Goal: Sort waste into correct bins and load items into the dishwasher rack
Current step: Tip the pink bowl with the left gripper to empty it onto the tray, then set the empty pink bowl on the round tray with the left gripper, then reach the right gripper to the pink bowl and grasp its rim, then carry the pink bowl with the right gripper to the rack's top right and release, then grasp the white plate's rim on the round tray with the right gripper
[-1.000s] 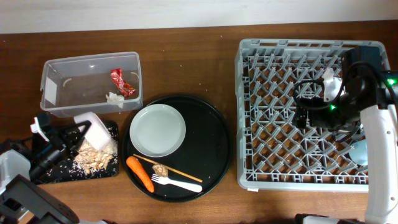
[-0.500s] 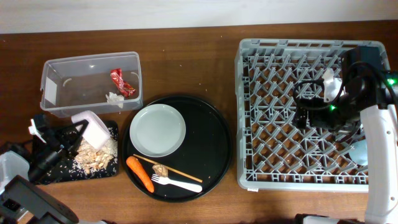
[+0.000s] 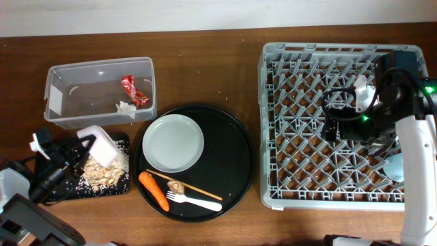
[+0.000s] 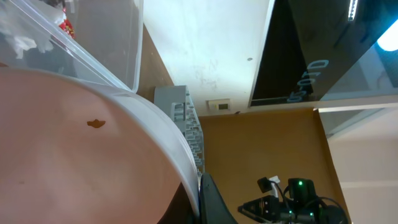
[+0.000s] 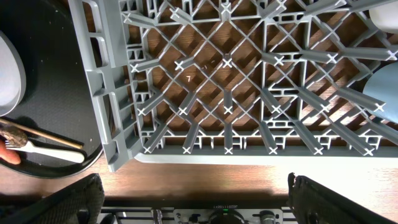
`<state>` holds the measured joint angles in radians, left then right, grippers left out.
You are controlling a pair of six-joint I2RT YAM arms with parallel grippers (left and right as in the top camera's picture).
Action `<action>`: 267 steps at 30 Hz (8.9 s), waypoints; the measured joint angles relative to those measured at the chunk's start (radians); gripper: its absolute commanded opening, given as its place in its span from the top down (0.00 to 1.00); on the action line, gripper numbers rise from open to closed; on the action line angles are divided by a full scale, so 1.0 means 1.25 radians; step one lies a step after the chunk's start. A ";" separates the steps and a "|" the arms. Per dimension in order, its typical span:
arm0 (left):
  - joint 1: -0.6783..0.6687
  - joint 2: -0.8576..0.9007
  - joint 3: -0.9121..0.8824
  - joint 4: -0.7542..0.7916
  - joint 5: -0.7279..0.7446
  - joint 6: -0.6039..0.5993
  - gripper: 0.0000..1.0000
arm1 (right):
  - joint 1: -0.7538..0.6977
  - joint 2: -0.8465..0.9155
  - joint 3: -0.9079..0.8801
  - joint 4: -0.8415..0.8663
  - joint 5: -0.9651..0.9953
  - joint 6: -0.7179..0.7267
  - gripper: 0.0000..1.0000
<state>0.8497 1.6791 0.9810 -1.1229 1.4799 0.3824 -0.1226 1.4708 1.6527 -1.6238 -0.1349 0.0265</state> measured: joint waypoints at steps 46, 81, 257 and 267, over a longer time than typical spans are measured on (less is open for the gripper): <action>-1.163 -0.069 0.007 0.469 -0.862 -0.325 0.45 | 0.000 0.000 0.000 -0.001 0.000 0.000 0.02; -0.505 -0.408 0.076 0.027 -0.901 -0.322 0.14 | 0.495 0.366 -0.001 0.152 -0.114 -0.075 0.08; -0.458 -0.407 0.076 -0.017 -1.091 -0.402 0.02 | 0.541 0.356 0.107 0.374 -0.197 0.054 0.37; -0.333 -0.406 0.076 -0.024 -1.152 -0.474 0.01 | 0.619 0.569 0.102 0.489 -0.070 0.195 0.44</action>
<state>0.4335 1.1717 1.0763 -1.1530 0.0402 -0.2104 0.6506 2.1822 1.7798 -1.0130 -0.2222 0.2707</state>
